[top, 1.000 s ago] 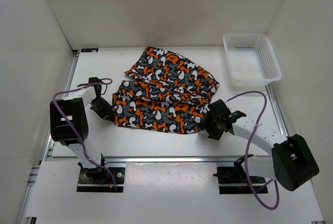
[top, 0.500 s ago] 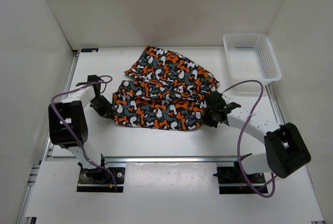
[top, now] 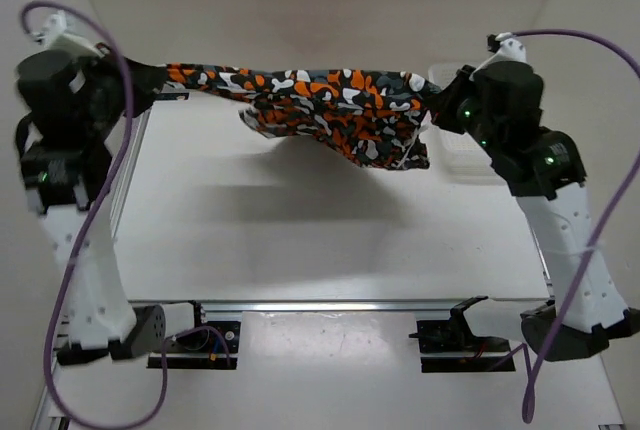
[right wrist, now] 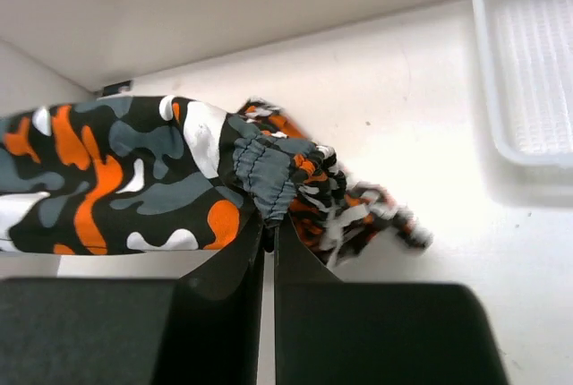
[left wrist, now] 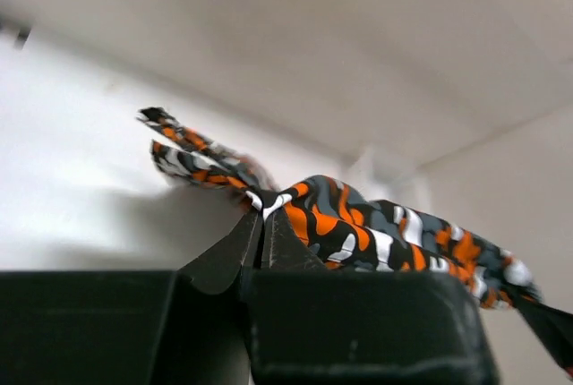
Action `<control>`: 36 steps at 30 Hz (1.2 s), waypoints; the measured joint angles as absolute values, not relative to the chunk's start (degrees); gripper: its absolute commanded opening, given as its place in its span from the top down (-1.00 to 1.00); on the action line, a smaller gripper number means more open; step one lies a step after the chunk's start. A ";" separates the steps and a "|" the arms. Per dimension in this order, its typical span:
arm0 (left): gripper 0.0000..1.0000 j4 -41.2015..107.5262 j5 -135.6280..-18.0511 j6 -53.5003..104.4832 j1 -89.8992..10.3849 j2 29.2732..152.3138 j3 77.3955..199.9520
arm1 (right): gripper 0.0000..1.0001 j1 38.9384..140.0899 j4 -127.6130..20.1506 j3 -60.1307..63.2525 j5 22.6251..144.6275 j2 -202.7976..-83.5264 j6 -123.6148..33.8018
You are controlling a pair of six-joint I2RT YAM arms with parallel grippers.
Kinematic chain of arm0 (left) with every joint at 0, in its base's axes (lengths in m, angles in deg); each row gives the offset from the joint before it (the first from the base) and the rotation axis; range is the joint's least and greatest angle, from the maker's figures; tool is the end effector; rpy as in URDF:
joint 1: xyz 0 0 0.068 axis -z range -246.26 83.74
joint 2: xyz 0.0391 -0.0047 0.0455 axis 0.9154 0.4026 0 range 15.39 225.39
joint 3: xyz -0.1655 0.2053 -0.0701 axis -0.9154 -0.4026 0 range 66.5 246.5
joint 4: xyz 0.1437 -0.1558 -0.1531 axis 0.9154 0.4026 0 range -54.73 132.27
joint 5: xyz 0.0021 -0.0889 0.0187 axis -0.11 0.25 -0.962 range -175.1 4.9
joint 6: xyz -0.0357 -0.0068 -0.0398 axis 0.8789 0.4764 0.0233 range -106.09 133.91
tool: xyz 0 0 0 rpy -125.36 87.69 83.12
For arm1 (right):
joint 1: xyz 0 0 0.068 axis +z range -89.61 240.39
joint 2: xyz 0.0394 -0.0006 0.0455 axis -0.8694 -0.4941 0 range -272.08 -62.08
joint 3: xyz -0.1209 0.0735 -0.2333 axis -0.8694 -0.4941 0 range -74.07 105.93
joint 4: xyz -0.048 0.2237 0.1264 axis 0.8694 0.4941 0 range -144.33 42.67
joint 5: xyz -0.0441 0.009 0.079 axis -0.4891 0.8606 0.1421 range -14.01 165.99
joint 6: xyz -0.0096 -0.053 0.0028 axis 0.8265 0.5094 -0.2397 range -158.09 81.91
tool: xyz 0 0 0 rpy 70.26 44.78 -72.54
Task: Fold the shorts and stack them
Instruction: Fold the shorts
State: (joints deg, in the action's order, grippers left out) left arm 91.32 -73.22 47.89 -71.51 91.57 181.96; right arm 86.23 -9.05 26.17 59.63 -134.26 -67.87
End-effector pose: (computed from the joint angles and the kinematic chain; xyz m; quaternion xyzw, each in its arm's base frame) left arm 0.2126 0.0122 0.5399 -0.2099 0.7728 -0.2276 0.5540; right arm 0.2117 0.0915 0.5011 0.1117 0.7934 0.1727 0.5729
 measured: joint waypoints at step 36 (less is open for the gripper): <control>0.79 92.41 -70.38 50.18 -70.97 93.49 195.52 | 1.00 86.76 3.93 27.57 67.03 -129.19 -61.95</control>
